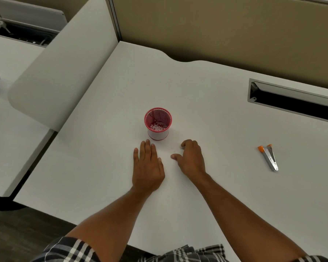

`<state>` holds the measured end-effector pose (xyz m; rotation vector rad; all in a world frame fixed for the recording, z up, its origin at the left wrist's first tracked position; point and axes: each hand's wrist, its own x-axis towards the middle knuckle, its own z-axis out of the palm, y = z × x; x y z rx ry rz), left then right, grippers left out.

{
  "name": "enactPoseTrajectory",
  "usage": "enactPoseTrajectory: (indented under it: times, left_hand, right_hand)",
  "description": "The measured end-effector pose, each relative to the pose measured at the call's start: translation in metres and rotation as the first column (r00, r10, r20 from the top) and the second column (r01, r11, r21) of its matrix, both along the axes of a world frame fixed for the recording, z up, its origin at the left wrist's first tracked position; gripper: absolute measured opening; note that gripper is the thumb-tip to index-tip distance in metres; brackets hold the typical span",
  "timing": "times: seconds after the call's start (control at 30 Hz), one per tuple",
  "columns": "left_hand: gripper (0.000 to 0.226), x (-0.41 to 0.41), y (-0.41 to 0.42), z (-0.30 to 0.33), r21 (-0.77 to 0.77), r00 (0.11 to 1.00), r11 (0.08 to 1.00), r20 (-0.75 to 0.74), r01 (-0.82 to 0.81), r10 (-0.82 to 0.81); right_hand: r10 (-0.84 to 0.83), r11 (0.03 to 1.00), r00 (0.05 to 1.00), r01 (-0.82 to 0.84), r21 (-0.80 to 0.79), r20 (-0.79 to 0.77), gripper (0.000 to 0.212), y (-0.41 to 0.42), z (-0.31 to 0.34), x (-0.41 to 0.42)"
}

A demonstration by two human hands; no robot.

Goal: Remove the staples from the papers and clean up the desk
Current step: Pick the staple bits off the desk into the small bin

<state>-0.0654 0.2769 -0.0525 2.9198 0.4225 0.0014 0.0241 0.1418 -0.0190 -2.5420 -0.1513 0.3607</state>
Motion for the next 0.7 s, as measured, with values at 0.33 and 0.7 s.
enactPoseTrajectory:
  times: [0.33, 0.7]
  left_hand:
    - [0.061, 0.000, 0.000, 0.000, -0.004, 1.000, 1.000, 0.000, -0.005, 0.005]
    - [0.061, 0.001, 0.000, -0.001, -0.005, 1.000, 1.000, -0.012, -0.004, 0.004]
  right_hand:
    - [0.257, 0.964, 0.965, -0.259, 0.054, 0.043, 0.038, -0.018, 0.001, 0.024]
    - [0.632, 0.770, 0.753, -0.585, -0.253, 0.182, 0.027, -0.005, 0.002, 0.012]
